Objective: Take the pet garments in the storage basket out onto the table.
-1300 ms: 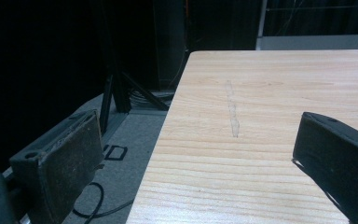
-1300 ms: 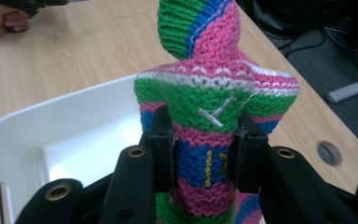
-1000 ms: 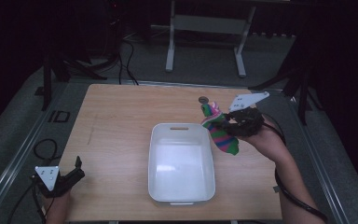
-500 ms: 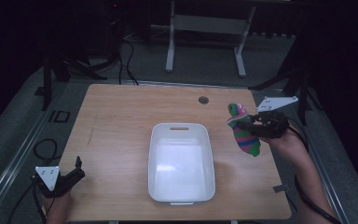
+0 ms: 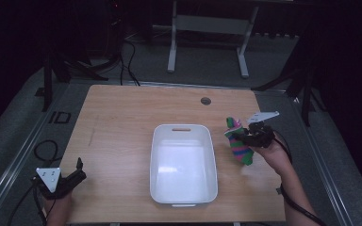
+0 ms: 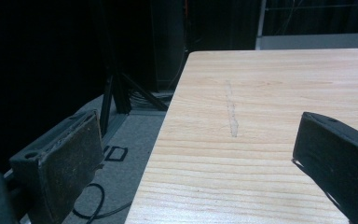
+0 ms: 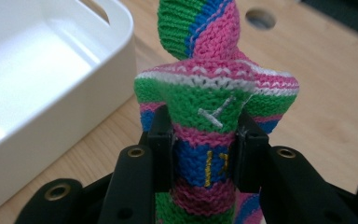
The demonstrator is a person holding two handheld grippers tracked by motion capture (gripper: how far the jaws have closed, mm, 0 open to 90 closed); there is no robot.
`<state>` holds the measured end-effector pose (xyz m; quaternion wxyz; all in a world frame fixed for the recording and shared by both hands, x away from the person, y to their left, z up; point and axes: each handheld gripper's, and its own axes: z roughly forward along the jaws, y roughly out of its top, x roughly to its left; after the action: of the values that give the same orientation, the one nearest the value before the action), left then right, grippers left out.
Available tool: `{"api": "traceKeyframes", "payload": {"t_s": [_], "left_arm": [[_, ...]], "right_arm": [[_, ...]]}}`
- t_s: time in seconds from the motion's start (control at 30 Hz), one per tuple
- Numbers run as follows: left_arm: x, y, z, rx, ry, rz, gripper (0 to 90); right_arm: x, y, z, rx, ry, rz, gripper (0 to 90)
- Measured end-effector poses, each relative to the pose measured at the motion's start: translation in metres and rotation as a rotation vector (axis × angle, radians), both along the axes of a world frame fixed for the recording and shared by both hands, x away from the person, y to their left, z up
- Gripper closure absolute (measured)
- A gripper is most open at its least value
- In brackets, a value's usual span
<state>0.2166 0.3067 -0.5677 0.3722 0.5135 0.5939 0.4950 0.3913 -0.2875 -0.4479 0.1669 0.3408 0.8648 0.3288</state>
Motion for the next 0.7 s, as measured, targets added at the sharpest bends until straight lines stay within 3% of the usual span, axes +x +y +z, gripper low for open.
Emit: {"api": "traceKeyframes", "payload": {"t_s": [0.03,0.1,0.13,0.33,0.57,0.7], "left_arm": [[0.0,0.0,0.0,-0.001,-0.001,-0.001,2.0],[0.0,0.0,0.0,-0.001,0.0,-0.001,2.0],[0.0,0.0,0.0,0.002,0.002,-0.001,2.0],[0.0,0.0,0.0,0.003,0.001,-0.001,2.0],[0.0,-0.001,0.0,0.005,-0.001,-0.004,2.0],[0.0,-0.001,0.0,0.005,-0.003,-0.005,2.0]], "right_arm": [[0.0,0.0,0.0,0.0,0.0,0.0,66.0],[0.004,0.003,-0.016,-0.002,0.019,-0.015,65.9],[0.004,0.003,-0.016,-0.002,0.019,-0.015,65.9],[0.015,0.01,-0.053,-0.028,0.075,-0.05,65.9],[0.016,0.009,-0.08,-0.024,0.108,-0.082,65.2],[0.015,0.006,-0.086,-0.017,0.102,-0.107,64.9]]}}
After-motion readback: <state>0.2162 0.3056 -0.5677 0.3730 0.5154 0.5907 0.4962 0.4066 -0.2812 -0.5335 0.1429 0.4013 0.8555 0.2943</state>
